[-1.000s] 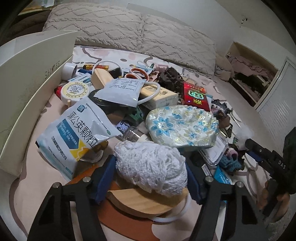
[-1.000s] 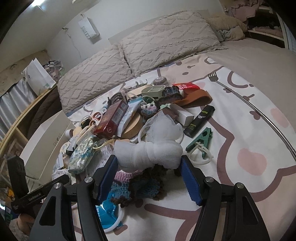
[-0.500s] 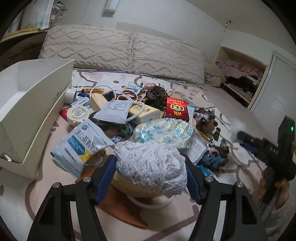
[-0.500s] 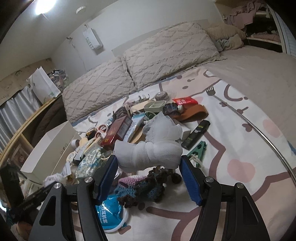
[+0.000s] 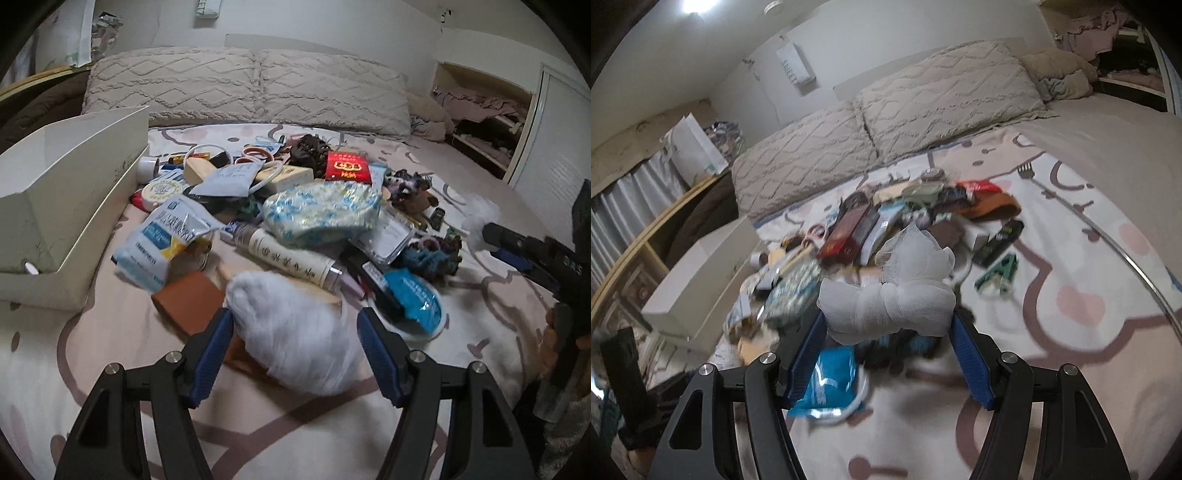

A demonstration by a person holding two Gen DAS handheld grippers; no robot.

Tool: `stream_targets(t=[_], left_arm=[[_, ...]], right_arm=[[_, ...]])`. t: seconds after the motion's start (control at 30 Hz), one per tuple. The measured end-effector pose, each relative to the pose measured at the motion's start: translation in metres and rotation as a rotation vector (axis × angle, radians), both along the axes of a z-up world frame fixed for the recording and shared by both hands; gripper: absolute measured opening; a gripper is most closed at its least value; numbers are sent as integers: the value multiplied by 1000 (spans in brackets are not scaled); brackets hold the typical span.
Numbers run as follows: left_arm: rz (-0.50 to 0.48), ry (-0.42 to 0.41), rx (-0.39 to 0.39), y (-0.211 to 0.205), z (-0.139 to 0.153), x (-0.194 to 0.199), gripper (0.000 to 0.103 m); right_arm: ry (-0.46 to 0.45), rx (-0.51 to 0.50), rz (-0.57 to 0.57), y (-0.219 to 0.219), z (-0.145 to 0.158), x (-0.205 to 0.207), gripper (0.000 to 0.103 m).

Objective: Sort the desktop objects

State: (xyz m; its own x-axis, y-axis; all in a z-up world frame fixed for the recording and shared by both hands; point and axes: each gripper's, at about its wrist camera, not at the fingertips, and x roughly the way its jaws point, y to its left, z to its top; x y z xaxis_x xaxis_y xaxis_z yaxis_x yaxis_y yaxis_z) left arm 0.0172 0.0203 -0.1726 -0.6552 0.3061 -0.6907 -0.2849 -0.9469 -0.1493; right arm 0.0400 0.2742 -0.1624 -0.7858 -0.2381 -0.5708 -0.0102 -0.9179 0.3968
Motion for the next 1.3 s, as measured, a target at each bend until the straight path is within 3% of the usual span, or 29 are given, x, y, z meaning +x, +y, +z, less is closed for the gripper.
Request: stream_targets(t=[0.23,0.67,0.73,0.8,1.07,1.23,1.27,1.3], left_arm=[[-17,-6,-9,5,-4,7,70],[-69,-96,100,2,-16,22,70],[-91,-92,109,5,-14,25,70],[-116,-89,119,8,-13,27,70],[-217,-70,162,22,-7,33,70],[-197,-41,129,23,-4,34,70],[-186,-37,120,22,-4,34,74],[-167,-27,105,21,-4,33,86]], right_arm=[[-39,50,13,-13,-12,21,69],[-145,77,7,-19,-34,23,69],[-140,96,1,-21,-34,23,76],[-129,121,-3,-24,-32,24,95],[-142,142,-28,-20,-33,22,95],[-160,184,-34,-23,-35,17,95],[-161,197,-35,-24,-35,16,95],[-161,208,-34,-25,-35,16,95]])
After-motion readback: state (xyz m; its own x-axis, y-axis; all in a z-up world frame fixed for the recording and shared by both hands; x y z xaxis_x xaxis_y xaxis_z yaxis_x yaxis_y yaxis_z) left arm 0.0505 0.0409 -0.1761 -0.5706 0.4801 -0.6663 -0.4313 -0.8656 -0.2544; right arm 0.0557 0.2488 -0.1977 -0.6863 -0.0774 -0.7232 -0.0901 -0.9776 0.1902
